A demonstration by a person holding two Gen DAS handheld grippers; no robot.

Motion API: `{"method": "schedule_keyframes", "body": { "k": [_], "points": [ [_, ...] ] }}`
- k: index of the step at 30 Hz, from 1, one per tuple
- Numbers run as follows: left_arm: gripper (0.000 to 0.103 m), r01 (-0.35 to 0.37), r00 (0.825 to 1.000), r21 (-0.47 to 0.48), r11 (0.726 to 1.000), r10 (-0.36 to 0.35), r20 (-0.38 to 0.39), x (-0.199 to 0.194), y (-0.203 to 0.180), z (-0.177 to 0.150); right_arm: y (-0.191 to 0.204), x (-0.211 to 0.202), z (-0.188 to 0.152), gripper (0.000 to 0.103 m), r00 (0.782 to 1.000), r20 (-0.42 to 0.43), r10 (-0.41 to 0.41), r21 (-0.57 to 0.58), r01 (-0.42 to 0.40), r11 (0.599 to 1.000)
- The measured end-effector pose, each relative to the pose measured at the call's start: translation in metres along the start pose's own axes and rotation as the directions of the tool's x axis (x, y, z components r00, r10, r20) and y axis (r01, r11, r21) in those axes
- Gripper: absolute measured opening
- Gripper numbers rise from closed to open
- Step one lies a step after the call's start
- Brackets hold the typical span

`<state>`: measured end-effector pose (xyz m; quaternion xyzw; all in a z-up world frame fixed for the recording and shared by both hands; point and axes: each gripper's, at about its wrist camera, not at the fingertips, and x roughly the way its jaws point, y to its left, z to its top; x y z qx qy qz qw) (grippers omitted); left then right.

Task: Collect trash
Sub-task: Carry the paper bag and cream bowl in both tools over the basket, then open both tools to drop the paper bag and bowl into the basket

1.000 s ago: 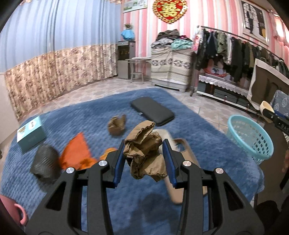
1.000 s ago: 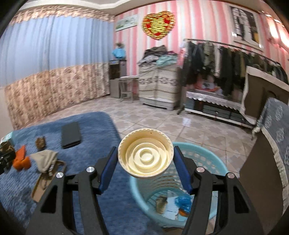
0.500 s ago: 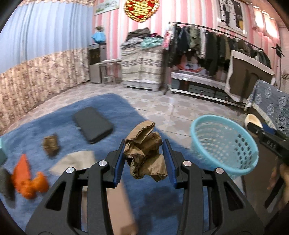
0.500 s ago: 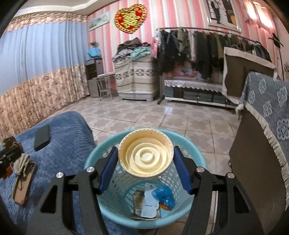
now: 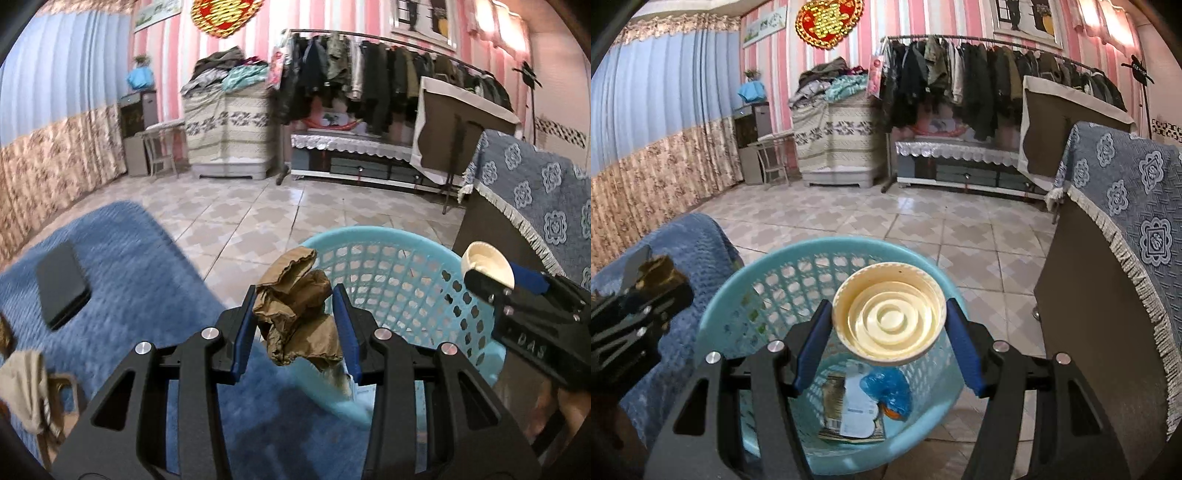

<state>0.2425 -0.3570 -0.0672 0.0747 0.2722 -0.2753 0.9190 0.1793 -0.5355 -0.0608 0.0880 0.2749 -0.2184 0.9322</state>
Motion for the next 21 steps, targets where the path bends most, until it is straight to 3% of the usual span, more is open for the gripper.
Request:
{"method": "schedule_keyframes", "body": {
  "k": [11,13,15,21],
  "points": [
    [0.042,0.058,0.998,0.061,0.996,-0.057,-0.026,0.039,-0.029,0.029,-0.015,0.007,-0.001,0.061,1.0,-0.015,-0.023,0.039,0.024,0.999],
    [0.055,0.056,0.998,0.062,0.997,-0.055,-0.021,0.039,-0.028,0.033,-0.015,0.008,-0.001,0.061,1.0,-0.017,-0.021,0.037,0.021,0.999],
    [0.076,0.03,1.0,0.061,0.998,-0.03,-0.005,0.037,-0.027,0.035,-0.015,0.008,-0.001,0.061,1.0,-0.019,-0.018,0.041,0.018,0.999],
    [0.091,-0.026,1.0,0.039,0.999,0.026,0.005,0.028,-0.007,0.038,-0.009,0.01,0.0,0.061,1.0,-0.021,-0.005,0.04,0.006,0.999]
  ]
}}
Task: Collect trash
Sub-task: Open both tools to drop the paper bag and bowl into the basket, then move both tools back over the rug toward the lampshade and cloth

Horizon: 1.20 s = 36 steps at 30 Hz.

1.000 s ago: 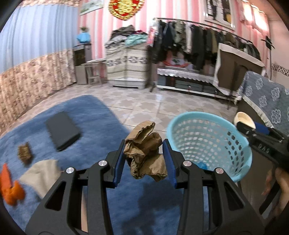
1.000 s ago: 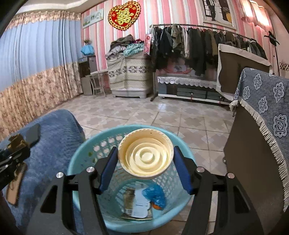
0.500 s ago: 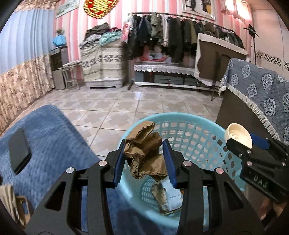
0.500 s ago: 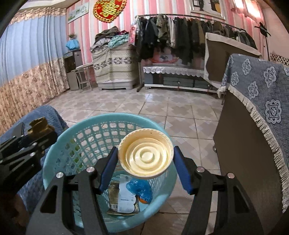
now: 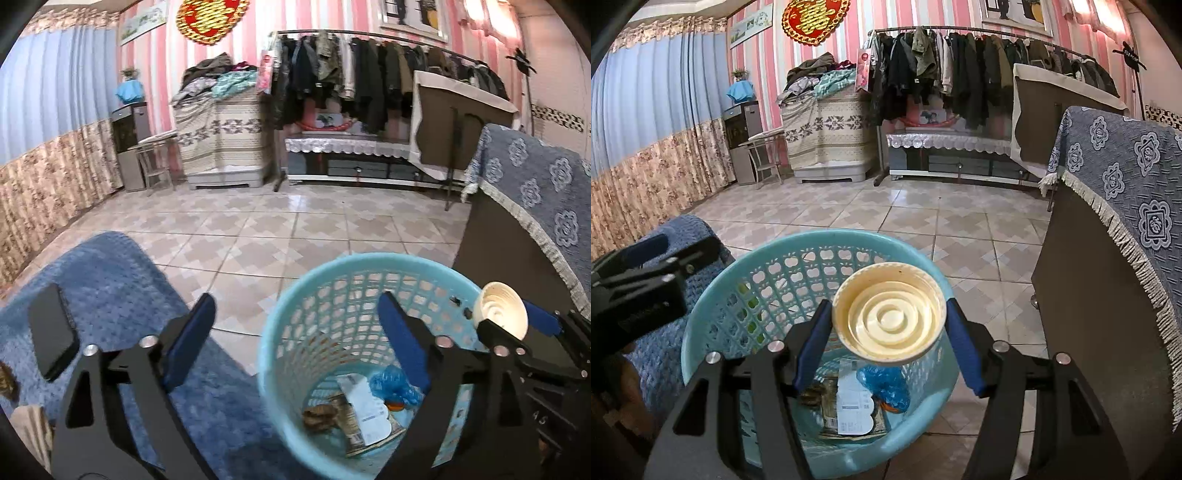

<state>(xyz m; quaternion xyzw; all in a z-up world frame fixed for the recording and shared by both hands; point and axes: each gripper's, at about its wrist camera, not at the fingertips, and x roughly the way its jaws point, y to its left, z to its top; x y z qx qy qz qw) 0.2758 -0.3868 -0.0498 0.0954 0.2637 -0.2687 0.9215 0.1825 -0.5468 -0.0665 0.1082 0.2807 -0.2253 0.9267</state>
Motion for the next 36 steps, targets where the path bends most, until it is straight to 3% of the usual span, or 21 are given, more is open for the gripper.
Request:
{"method": "schedule_keyframes", "body": {
  "k": [12,13,15,20,36],
  "points": [
    [0.096,-0.09,0.996,-0.064,0.994,0.091,0.009,-0.025,0.051,-0.006,0.028,0.007,-0.004,0.063,1.0,0.001,0.016,-0.048,-0.016,0.999],
    [0.096,-0.093,0.996,-0.069,0.993,0.094,0.013,-0.028,0.053,-0.007,0.028,0.007,-0.005,0.065,1.0,0.005,0.013,-0.042,-0.012,0.999],
    [0.097,-0.097,0.995,-0.078,0.992,0.099,0.017,-0.034,0.055,-0.008,0.027,0.006,-0.005,0.081,1.0,0.024,0.015,-0.029,-0.015,0.999],
    [0.097,-0.096,0.995,-0.101,0.99,0.098,0.024,-0.05,0.063,-0.012,0.029,0.001,-0.004,0.089,0.999,0.044,0.001,-0.037,0.0,0.999],
    [0.097,-0.137,0.99,-0.126,0.983,0.14,0.016,-0.109,0.089,-0.031,0.05,-0.021,-0.004,0.092,0.996,0.074,0.043,-0.058,-0.039,0.998]
  ]
}}
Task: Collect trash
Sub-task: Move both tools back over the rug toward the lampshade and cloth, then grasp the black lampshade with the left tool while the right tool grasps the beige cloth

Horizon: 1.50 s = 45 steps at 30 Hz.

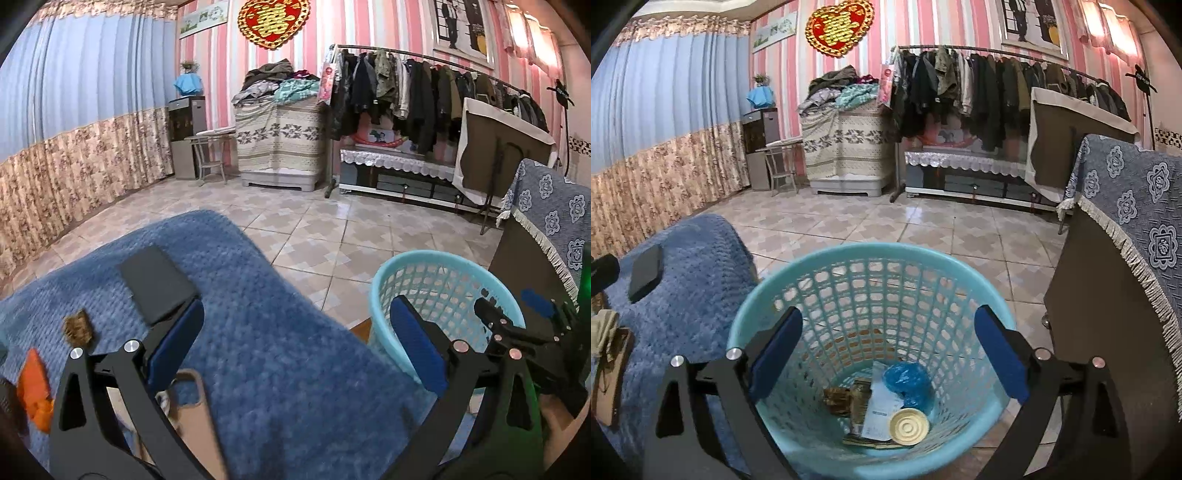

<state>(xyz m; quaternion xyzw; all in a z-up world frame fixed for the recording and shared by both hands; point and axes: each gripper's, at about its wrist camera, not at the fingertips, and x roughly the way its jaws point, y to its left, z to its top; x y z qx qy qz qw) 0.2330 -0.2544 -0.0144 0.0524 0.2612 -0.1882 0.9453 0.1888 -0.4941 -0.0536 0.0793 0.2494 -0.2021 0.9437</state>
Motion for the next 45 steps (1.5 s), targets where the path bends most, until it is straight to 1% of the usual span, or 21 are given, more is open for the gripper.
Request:
{"method": "schedule_keyframes", "body": {
  "k": [2,4,8,11,15,17,20,23,27,32,34,36,39,42,45],
  "points": [
    [0.097,-0.006,1.0,-0.009,1.0,0.006,-0.002,-0.01,0.01,-0.006,0.004,-0.009,-0.001,0.092,1.0,0.007,0.029,0.017,-0.029,0.999],
    [0.097,-0.027,1.0,-0.005,1.0,0.027,0.001,-0.021,0.02,-0.011,0.007,-0.016,-0.003,0.092,0.999,0.015,0.04,0.019,-0.04,0.999],
    [0.097,-0.064,0.998,-0.013,0.998,0.064,-0.005,-0.042,0.044,-0.023,0.02,-0.033,-0.002,0.092,0.998,0.035,0.05,-0.035,-0.049,0.998],
    [0.097,-0.085,0.996,-0.046,0.995,0.084,-0.022,-0.057,0.067,-0.034,0.034,-0.043,-0.002,0.092,0.996,0.055,0.067,-0.081,-0.062,0.995],
    [0.097,-0.155,0.988,-0.068,0.986,0.154,-0.021,-0.08,0.099,-0.05,0.058,-0.055,-0.005,0.095,0.992,0.066,0.111,-0.13,-0.102,0.986],
    [0.097,-0.187,0.982,-0.095,0.978,0.184,-0.04,-0.09,0.122,-0.061,0.074,-0.063,-0.009,0.095,0.985,0.064,0.158,-0.155,-0.146,0.977],
    [0.097,-0.237,0.971,-0.126,0.963,0.23,-0.067,-0.1,0.153,-0.076,0.094,-0.072,-0.016,0.095,0.976,0.051,0.212,-0.177,-0.2,0.964],
    [0.097,-0.291,0.956,-0.153,0.944,0.281,-0.083,-0.112,0.183,-0.089,0.112,-0.076,-0.023,0.095,0.97,0.029,0.241,-0.21,-0.23,0.95],
    [0.097,-0.373,0.928,-0.175,0.911,0.362,-0.091,-0.127,0.223,-0.102,0.131,-0.082,-0.034,0.095,0.966,0.003,0.259,-0.254,-0.25,0.934],
    [0.097,-0.446,0.895,-0.21,0.87,0.428,-0.126,-0.128,0.274,-0.11,0.144,-0.086,-0.043,0.095,0.959,-0.035,0.28,-0.261,-0.279,0.924],
    [0.097,-0.46,0.887,-0.223,0.859,0.433,-0.162,-0.121,0.294,-0.113,0.147,-0.087,-0.045,0.095,0.958,-0.043,0.284,-0.256,-0.285,0.924],
    [0.097,-0.464,0.883,-0.244,0.851,0.426,-0.196,-0.114,0.309,-0.118,0.151,-0.087,-0.046,0.095,0.955,-0.051,0.293,-0.246,-0.297,0.923],
    [0.097,-0.471,0.879,-0.263,0.842,0.427,-0.211,-0.108,0.32,-0.127,0.158,-0.085,-0.049,0.095,0.952,-0.064,0.298,-0.246,-0.304,0.92],
    [0.097,-0.469,0.88,-0.276,0.839,0.42,-0.22,-0.102,0.328,-0.133,0.167,-0.083,-0.052,0.095,0.947,-0.084,0.309,-0.245,-0.321,0.915],
    [0.097,-0.445,0.892,-0.301,0.843,0.391,-0.225,-0.095,0.336,-0.132,0.179,-0.08,-0.055,0.095,0.945,-0.097,0.313,-0.261,-0.327,0.908]
  ]
}}
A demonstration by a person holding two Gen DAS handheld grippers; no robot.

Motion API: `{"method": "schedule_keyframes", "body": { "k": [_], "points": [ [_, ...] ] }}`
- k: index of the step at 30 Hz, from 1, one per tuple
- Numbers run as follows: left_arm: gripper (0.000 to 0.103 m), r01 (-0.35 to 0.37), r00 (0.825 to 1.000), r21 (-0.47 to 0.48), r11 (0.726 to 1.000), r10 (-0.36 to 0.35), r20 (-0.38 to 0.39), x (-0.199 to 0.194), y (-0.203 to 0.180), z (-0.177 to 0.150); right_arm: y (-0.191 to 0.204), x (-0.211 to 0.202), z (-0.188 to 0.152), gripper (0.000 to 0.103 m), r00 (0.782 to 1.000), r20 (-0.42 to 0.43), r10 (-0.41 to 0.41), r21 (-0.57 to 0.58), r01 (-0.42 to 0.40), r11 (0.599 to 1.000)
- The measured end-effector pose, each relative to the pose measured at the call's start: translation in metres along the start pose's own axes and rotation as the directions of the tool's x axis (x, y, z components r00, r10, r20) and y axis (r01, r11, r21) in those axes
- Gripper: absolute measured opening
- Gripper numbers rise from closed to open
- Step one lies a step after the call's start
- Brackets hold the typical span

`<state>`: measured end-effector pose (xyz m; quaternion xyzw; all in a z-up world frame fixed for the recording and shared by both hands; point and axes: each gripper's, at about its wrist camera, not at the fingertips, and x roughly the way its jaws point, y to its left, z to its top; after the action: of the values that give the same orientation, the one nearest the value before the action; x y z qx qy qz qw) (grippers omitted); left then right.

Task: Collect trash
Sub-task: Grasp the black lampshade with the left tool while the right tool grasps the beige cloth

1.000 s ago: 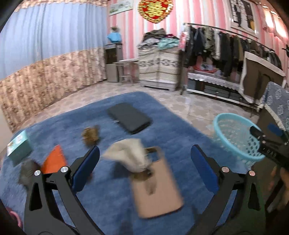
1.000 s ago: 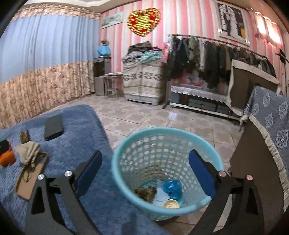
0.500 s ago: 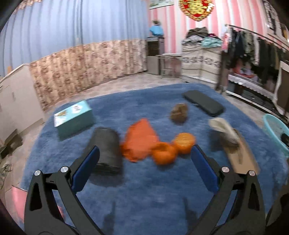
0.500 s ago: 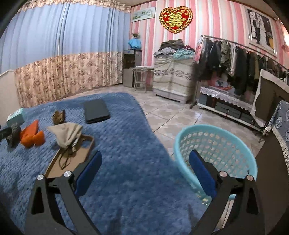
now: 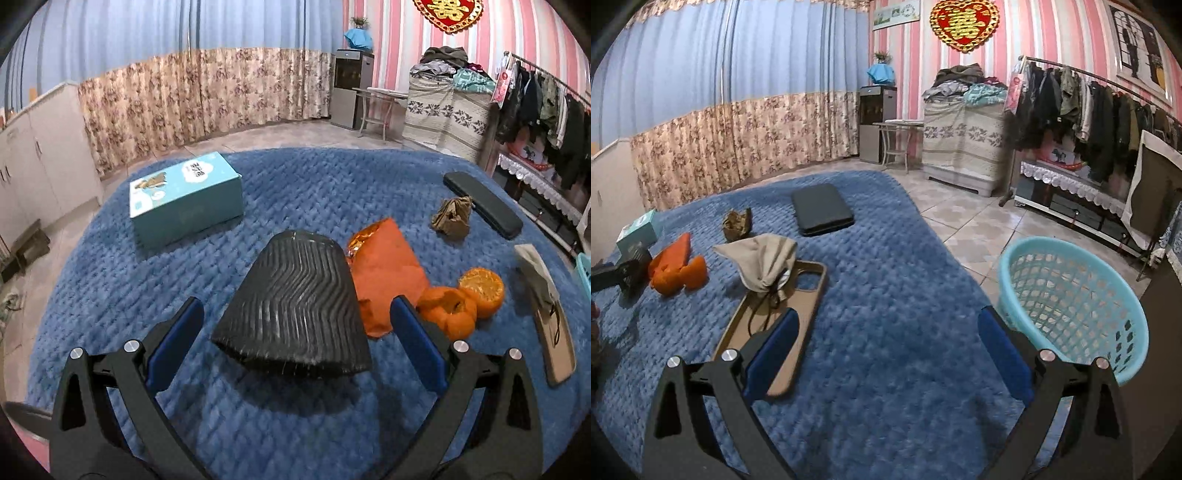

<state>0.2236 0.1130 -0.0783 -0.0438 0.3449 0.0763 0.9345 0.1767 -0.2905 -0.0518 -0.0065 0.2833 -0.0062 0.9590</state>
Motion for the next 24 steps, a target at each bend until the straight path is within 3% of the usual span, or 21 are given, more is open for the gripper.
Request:
{"method": "schedule_keyframes", "body": {
  "k": [9,18,24],
  "points": [
    [0.097,0.045,0.999,-0.008,0.999,-0.045,-0.017,0.014,0.003,0.008,0.043,0.027,0.02,0.095,0.998,-0.025,0.065,-0.061,-0.067,0.996],
    [0.076,0.048,0.998,-0.022,0.999,-0.049,-0.033,0.019,0.006,0.003,0.089,0.063,0.03,0.095,0.982,-0.1,0.159,-0.105,-0.169,0.98],
    [0.076,0.062,0.997,-0.068,0.996,-0.064,-0.031,0.015,0.016,-0.001,0.106,0.087,0.034,0.093,0.975,-0.149,0.162,-0.14,-0.183,0.973]
  ]
}}
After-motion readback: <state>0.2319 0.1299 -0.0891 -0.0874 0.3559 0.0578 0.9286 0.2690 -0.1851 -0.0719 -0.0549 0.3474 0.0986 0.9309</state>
